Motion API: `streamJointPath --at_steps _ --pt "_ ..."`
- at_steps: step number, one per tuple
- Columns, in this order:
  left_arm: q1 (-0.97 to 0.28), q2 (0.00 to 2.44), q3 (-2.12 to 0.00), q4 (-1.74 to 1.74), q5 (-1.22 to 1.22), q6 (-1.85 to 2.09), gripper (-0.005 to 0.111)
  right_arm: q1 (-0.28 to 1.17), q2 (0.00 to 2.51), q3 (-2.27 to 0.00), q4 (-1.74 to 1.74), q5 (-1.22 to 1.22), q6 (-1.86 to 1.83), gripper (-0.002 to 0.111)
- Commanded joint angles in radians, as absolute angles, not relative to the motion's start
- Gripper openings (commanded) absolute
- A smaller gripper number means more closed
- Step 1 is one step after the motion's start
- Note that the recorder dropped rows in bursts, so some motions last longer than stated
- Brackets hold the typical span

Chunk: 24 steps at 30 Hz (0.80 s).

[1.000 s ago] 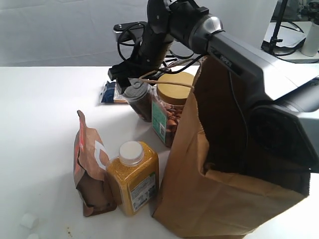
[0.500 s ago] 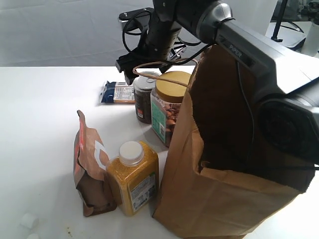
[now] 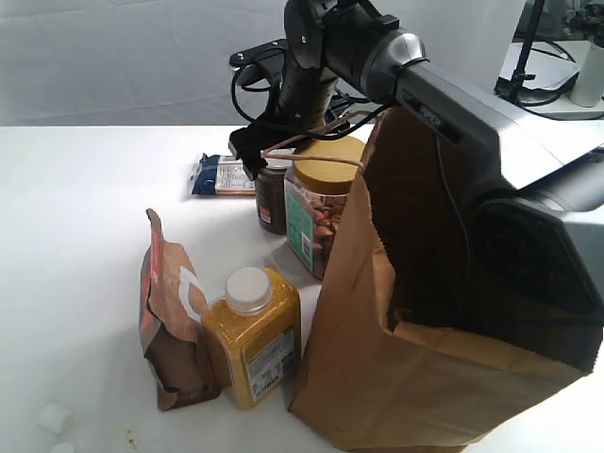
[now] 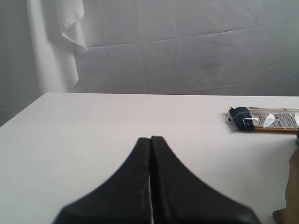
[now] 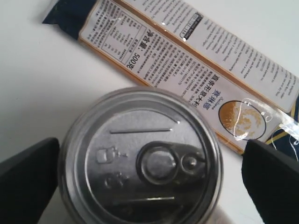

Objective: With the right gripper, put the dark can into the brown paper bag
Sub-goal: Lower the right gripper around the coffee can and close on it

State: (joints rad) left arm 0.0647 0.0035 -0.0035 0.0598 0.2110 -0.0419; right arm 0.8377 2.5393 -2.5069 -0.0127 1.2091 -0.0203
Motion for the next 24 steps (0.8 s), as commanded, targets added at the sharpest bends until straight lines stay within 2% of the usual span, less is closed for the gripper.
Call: streamJointPath --at_steps 1,3,7,9,14,16,18,23,24 --pt "0.059 0.000 0.000 0.062 0.206 -0.046 0.000 0.836 2.572 -2.503 -0.010 1.182 -0.016 0.096" --pt "0.059 0.000 0.000 0.062 0.206 -0.046 0.000 0.836 2.575 -2.503 -0.013 1.168 -0.015 0.093" --pt "0.059 0.000 0.000 0.062 0.206 -0.046 0.000 0.837 2.572 -2.503 -0.015 1.173 -0.010 0.070" --pt "0.059 0.000 0.000 0.062 0.206 -0.046 0.000 0.837 2.572 -2.503 -0.015 1.182 -0.010 0.063" --pt "0.059 0.000 0.000 0.062 0.206 -0.046 0.000 0.837 2.572 -2.503 -0.006 1.213 -0.010 0.069" --pt "0.059 0.000 0.000 0.062 0.206 -0.046 0.000 0.837 2.572 -2.503 -0.006 1.221 -0.010 0.068" --pt "0.059 0.000 0.000 0.062 0.206 -0.046 0.000 0.837 2.572 -2.503 -0.006 1.221 -0.010 0.058" --pt "0.059 0.000 0.000 0.062 0.206 -0.046 0.000 0.837 2.557 -2.503 0.016 1.221 -0.042 0.022" --pt "0.059 0.000 0.000 0.062 0.206 -0.046 0.000 0.837 2.552 -2.503 0.022 1.221 -0.055 0.018"
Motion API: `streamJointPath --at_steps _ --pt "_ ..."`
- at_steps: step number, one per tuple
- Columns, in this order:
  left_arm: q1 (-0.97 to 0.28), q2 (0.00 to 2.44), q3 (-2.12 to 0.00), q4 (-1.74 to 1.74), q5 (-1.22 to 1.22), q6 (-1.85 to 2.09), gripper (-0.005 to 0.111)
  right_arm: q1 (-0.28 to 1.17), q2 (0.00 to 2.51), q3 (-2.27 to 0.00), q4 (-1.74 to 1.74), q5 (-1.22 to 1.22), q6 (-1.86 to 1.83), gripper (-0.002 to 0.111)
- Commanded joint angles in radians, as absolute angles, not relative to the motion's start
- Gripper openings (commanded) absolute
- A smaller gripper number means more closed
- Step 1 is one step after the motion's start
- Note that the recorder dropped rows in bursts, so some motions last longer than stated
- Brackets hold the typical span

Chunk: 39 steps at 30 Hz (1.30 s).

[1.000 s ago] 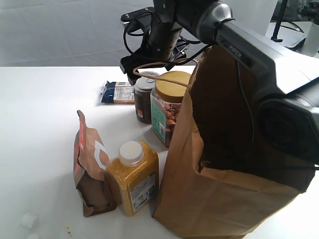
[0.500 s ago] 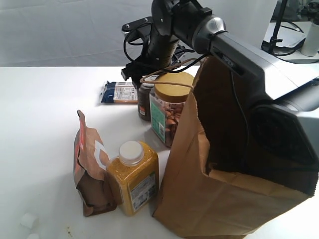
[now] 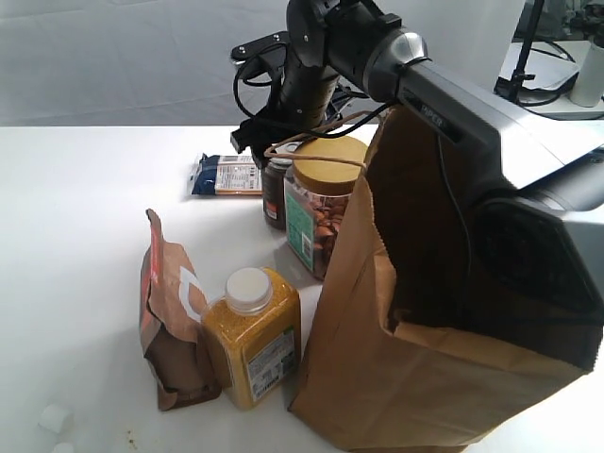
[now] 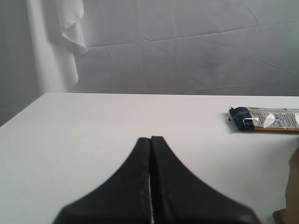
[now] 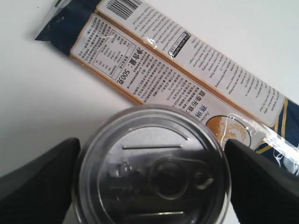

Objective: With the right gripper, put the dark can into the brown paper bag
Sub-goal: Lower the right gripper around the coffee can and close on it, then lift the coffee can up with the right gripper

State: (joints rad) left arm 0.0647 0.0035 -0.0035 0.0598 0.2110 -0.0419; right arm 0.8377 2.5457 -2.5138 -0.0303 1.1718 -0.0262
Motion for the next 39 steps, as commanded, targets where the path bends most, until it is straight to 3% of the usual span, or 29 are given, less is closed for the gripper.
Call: streamJointPath --at_steps 1,7,10,39 --pt "0.059 0.000 0.000 0.062 0.206 -0.046 0.000 0.837 2.543 -2.503 0.027 1.221 -0.068 0.017" --pt "0.059 0.000 0.000 0.062 0.206 -0.046 0.000 0.837 2.476 -2.503 0.037 1.174 -0.026 0.012" --pt "0.059 0.000 0.000 0.062 0.206 -0.046 0.000 0.837 2.439 -2.503 0.058 1.152 -0.026 0.000" --pt "0.059 0.000 0.000 0.062 0.206 -0.046 0.000 0.837 2.083 -2.503 0.109 1.189 -0.049 0.000"
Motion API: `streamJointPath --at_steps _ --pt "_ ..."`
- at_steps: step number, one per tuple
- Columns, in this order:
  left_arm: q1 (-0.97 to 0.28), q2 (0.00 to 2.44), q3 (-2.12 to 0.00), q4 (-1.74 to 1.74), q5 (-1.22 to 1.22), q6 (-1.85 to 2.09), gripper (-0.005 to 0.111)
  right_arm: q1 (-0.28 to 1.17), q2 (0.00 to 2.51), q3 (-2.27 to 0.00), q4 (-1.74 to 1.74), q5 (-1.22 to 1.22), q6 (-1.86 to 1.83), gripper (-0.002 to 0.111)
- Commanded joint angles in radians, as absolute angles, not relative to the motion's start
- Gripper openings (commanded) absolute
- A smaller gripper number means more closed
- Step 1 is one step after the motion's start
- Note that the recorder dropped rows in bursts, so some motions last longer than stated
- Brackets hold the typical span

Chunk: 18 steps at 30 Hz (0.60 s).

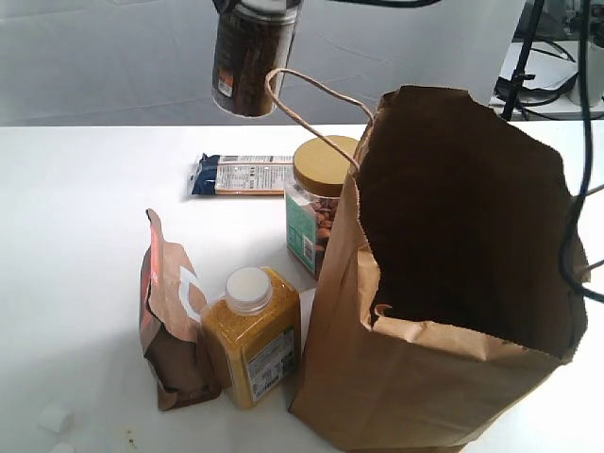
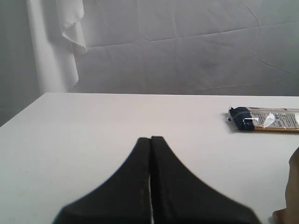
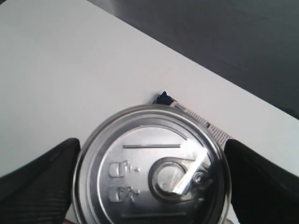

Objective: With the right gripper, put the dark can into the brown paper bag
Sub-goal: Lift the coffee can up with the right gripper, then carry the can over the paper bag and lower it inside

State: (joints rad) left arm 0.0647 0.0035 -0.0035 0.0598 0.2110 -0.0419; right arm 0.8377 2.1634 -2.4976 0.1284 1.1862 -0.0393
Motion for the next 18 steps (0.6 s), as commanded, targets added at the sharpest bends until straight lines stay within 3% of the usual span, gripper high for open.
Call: streamJointPath --at_steps 1,18 --pt "0.059 0.000 0.000 0.062 0.206 -0.046 0.000 0.837 2.069 -2.503 0.100 1.202 -0.049 0.000" --pt "0.059 0.000 0.000 0.062 0.206 -0.046 0.000 0.837 1.777 -2.496 0.010 1.221 0.000 0.000"
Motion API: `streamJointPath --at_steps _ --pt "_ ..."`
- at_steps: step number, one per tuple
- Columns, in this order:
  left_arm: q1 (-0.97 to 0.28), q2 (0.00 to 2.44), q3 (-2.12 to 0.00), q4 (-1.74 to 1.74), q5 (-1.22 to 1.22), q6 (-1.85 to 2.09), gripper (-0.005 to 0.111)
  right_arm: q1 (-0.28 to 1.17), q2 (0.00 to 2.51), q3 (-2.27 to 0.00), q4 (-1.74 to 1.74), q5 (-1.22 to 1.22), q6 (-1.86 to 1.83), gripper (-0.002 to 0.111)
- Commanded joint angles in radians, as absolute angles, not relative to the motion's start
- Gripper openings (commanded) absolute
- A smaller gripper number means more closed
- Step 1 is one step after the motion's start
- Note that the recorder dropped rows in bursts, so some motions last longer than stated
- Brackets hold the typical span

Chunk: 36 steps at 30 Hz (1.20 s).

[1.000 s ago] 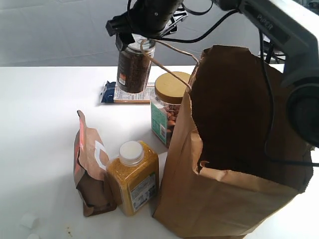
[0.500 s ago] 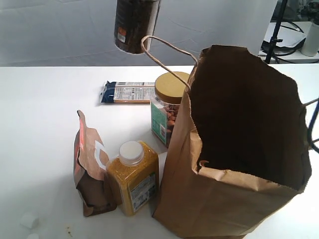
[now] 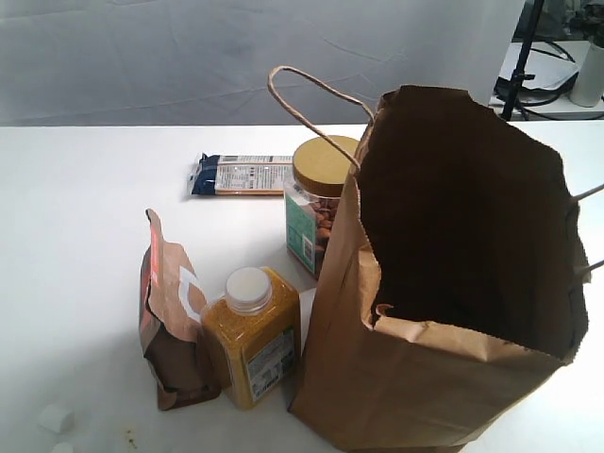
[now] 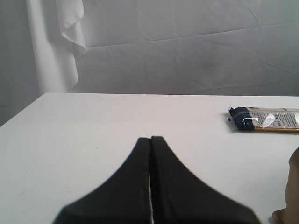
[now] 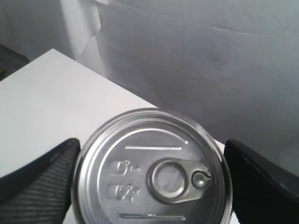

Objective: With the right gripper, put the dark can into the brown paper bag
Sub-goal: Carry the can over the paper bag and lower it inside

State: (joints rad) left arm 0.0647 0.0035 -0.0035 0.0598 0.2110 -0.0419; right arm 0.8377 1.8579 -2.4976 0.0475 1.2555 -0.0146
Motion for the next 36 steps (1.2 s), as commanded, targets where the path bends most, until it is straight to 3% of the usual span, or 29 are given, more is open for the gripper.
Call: streamJointPath --at_steps 1,8,13,18,26,36 --pt "0.059 0.000 0.000 0.062 0.206 -0.046 0.000 0.837 1.757 -2.485 0.000 1.221 0.000 0.000" --pt "0.059 0.000 0.000 0.062 0.206 -0.046 0.000 0.837 1.625 -2.334 0.000 1.221 0.006 0.000" --pt "0.059 0.000 0.000 0.062 0.206 -0.046 0.000 0.837 1.489 -2.089 0.000 1.221 0.000 0.000" --pt "0.059 0.000 0.000 0.062 0.206 -0.046 0.000 0.837 1.314 -1.746 -0.016 1.221 0.000 0.000" --pt "0.059 0.000 0.000 0.062 0.206 -0.046 0.000 0.837 1.169 -1.161 0.030 0.845 0.023 0.000" --pt "0.059 0.000 0.000 0.062 0.206 -0.046 0.000 0.837 1.169 -1.048 0.034 0.744 0.023 0.004"
